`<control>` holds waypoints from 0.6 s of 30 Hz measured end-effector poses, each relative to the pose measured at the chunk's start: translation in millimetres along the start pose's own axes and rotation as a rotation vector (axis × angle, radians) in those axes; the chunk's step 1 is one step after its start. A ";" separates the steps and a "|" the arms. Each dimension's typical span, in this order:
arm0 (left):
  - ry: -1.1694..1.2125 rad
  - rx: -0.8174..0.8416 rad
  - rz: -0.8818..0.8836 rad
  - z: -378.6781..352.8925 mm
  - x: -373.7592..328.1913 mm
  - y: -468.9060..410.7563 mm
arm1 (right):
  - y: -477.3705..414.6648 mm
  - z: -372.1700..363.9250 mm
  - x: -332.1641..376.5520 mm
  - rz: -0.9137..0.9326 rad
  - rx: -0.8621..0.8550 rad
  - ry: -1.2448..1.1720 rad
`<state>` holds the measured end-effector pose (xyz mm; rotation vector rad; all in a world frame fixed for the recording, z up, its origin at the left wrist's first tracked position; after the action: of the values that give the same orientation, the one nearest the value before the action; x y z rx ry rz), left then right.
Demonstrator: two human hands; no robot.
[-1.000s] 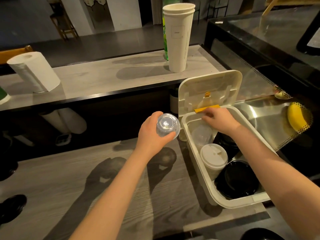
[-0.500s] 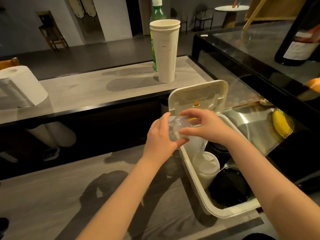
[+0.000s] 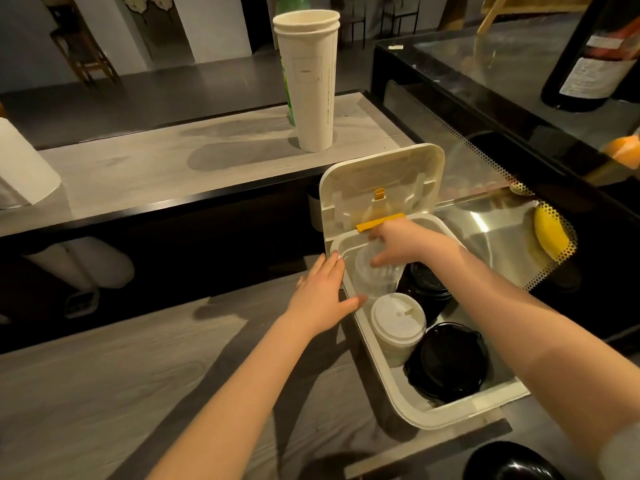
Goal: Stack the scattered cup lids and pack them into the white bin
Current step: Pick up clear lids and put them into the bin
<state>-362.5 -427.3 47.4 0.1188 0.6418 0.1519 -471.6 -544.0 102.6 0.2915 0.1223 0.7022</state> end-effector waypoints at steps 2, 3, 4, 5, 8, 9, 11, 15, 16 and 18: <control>0.010 0.001 -0.001 0.8 -0.4 0.9 | -9.8 -7.3 -0.2 0.005 0.068 0.001; 0.013 0.000 0.000 1.5 -0.8 1.0 | -11.9 -8.6 -2.5 0.005 0.095 0.011; 0.012 0.000 -0.001 2.0 -1.2 1.0 | -12.5 -9.2 -6.8 -0.003 0.116 0.016; 0.009 0.000 -0.001 2.2 -1.5 0.8 | -11.7 -9.2 -11.3 -0.009 0.126 0.015; 0.015 0.007 0.000 1.9 -1.3 0.2 | -6.4 -13.0 -19.9 -0.015 0.132 0.012; 0.019 0.006 0.001 2.0 -1.2 0.0 | -5.4 -14.9 -19.8 -0.013 0.122 0.010; 0.015 0.003 -0.003 2.0 -1.0 -0.1 | -5.3 -18.8 -17.8 -0.015 0.093 -0.007; 0.028 0.005 -0.015 3.4 1.7 2.2 | 3.1 -16.8 -18.1 -0.029 0.100 -0.081; 0.043 -0.004 -0.019 5.4 3.1 3.6 | 6.9 -13.6 -18.6 -0.032 0.088 -0.108; 0.066 -0.029 -0.016 12.6 6.9 8.6 | 14.7 -3.5 -15.6 -0.029 0.007 -0.083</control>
<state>-350.4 -418.4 54.7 0.0808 0.7062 0.1500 -493.3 -542.7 104.0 0.3247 0.0497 0.6603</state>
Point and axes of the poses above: each hand's wrist, its own y-axis away from the middle knuckle, its own z-axis out of the back of the hand, x = y × z, the point moved 4 cm from there along -y, towards the middle knuckle, and after that the axes turned 15 degrees about y, right-handed, at the moved point
